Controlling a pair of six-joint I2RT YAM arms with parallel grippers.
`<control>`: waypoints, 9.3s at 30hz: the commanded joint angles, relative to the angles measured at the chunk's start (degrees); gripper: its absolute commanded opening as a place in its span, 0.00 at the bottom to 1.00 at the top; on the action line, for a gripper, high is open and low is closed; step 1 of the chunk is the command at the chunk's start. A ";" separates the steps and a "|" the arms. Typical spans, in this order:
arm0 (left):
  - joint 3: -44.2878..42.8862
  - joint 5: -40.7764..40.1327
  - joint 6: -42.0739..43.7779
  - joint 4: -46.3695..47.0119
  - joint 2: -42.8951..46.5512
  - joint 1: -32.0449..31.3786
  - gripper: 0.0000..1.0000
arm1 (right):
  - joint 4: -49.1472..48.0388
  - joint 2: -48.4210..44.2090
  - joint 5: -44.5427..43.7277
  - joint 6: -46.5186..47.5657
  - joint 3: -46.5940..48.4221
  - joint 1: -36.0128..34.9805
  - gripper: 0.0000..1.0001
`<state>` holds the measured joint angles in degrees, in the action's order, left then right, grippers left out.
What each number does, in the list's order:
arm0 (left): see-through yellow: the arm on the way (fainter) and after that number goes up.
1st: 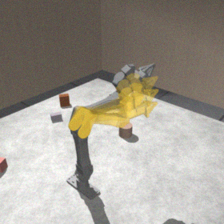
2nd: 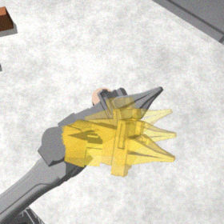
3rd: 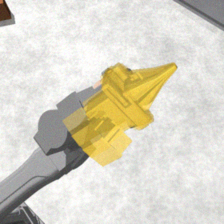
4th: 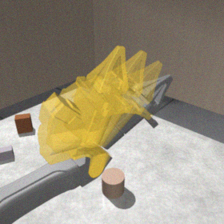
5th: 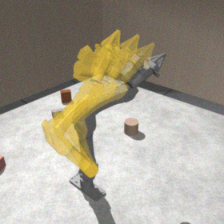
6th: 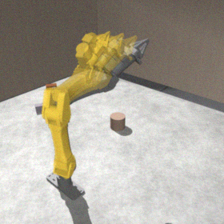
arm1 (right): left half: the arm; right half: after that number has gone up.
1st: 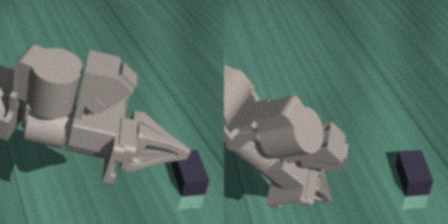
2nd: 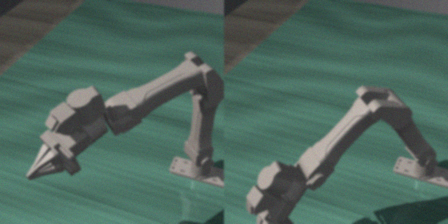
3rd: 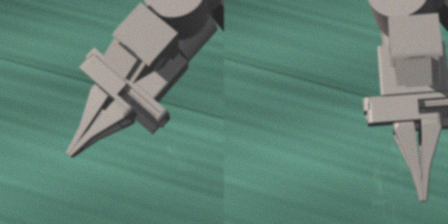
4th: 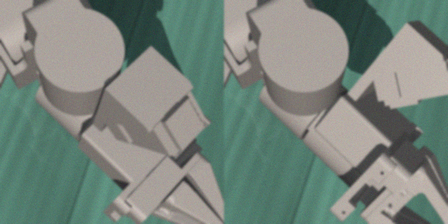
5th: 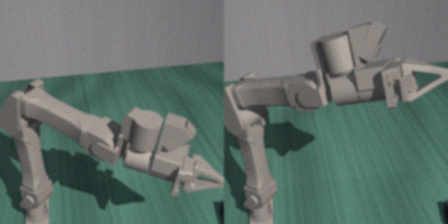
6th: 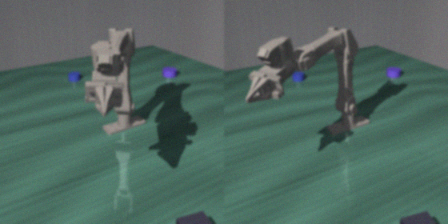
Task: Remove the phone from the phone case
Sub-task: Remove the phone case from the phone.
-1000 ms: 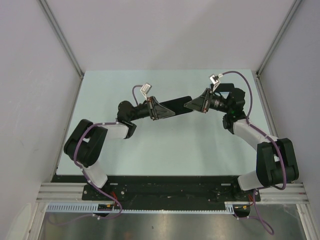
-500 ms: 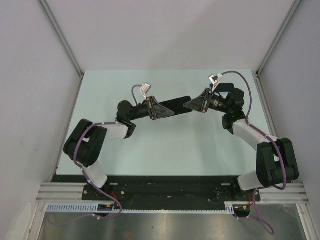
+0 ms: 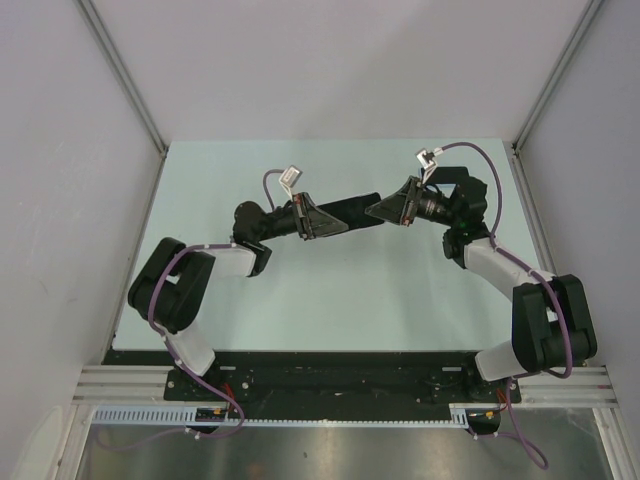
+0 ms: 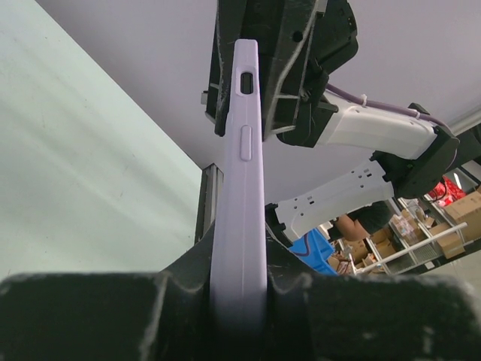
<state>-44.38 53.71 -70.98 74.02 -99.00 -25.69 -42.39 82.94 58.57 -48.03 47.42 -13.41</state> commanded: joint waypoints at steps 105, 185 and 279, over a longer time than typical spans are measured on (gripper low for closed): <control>-1.50 10.88 12.27 22.05 7.42 -4.72 0.00 | 0.38 1.00 -21.56 -30.72 -3.56 4.71 0.18; -1.15 4.30 9.20 21.96 5.66 -0.94 0.00 | -41.33 4.85 36.18 -14.06 1.10 10.51 0.51; -2.90 8.60 9.55 17.74 1.79 -0.94 0.00 | 93.54 -0.06 21.15 114.21 21.14 2.60 0.30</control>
<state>-44.12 63.75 -59.94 72.86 -98.89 -26.87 47.31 83.59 77.73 59.99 66.28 -11.22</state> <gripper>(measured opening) 0.187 0.313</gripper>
